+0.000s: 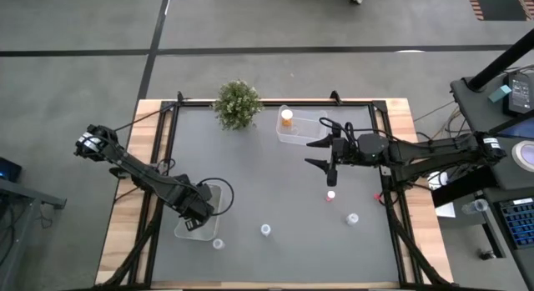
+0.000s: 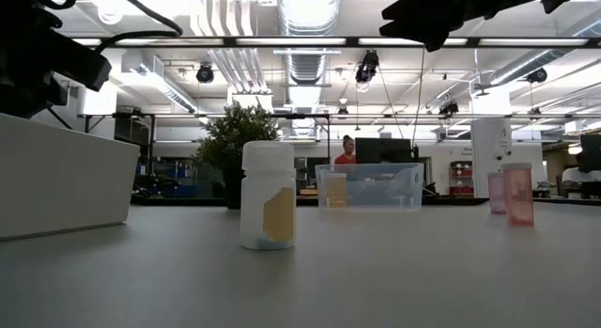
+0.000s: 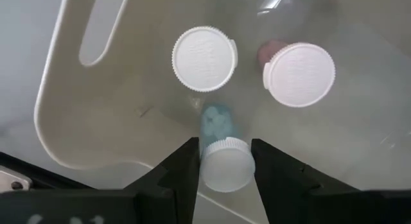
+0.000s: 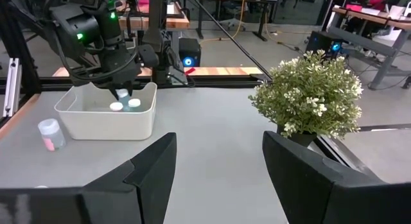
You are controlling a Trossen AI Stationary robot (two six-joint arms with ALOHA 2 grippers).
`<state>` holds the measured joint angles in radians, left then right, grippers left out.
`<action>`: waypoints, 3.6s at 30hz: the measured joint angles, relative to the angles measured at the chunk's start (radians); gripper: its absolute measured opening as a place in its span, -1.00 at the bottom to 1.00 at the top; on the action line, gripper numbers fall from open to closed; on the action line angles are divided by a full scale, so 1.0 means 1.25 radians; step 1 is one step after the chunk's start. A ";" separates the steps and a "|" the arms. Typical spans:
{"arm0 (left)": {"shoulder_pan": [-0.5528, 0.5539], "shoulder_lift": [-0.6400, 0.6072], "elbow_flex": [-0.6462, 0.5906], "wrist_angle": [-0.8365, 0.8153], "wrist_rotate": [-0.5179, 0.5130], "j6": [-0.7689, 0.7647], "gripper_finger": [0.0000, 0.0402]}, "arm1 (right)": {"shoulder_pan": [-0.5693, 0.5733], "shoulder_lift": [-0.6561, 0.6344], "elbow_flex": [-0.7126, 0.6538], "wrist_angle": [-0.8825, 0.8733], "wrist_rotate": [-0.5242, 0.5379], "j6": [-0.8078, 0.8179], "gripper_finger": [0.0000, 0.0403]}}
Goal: Pick and place medicine bottles into bin by pill shape (circle, oval)
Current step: Put the blue tablet bottle into the gray bin, then put the middle white capsule bottle into the transparent bin
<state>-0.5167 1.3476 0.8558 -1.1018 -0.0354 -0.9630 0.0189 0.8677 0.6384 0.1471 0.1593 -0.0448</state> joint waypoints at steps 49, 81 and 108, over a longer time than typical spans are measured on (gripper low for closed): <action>0.107 -0.009 0.291 -0.070 -0.221 0.411 -0.36 | 0.024 0.192 0.031 -0.015 -0.222 0.075 0.11; 0.118 -0.009 0.300 -0.005 -0.328 0.503 -0.36 | 0.245 0.797 0.566 -0.323 -0.168 0.041 0.11; 0.118 -0.007 0.300 -0.003 -0.326 0.501 -0.36 | 0.248 0.845 0.545 -0.191 -0.190 0.029 -0.29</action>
<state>-0.3691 1.3384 1.2308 -1.1053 -0.4430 -0.3367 0.3290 1.9236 1.3201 -0.0911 -0.0784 -0.0088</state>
